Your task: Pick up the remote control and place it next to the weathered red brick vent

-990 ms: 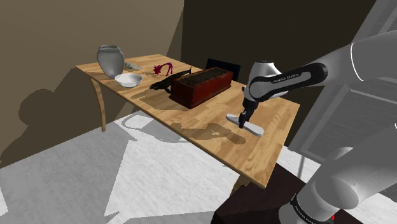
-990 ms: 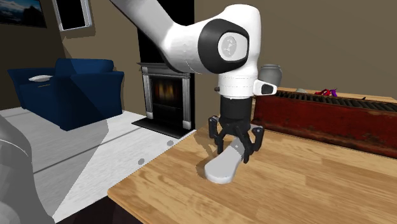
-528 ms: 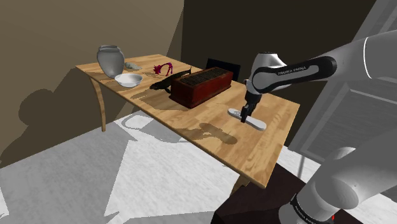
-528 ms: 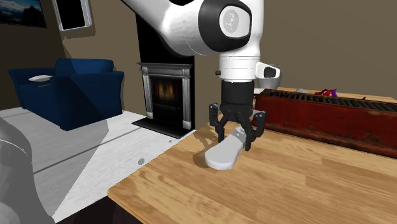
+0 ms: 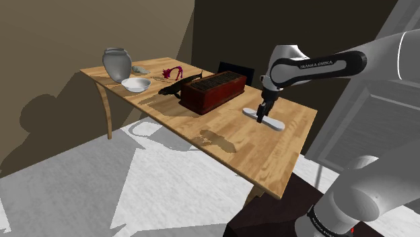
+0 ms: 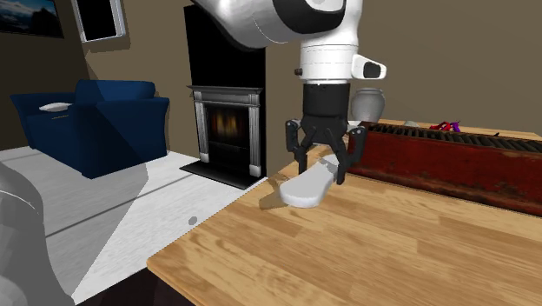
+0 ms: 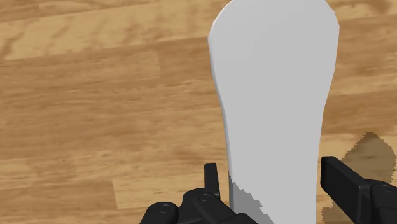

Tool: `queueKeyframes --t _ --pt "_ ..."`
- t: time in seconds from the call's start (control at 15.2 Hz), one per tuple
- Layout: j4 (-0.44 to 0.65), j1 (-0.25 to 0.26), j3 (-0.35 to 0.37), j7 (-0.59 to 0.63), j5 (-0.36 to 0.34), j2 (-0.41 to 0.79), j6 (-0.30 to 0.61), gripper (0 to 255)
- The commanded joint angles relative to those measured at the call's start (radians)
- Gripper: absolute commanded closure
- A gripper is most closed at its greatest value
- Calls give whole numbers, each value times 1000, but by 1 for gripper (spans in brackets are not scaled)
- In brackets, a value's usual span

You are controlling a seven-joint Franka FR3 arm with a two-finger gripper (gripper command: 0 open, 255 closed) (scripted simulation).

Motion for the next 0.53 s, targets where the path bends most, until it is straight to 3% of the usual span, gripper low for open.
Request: queueKeyframes --t 0.0,0.46 --pt "23 0 1 -2 1 -6 -29 255" --pt "101 1 7 -3 3 -25 -126 255"
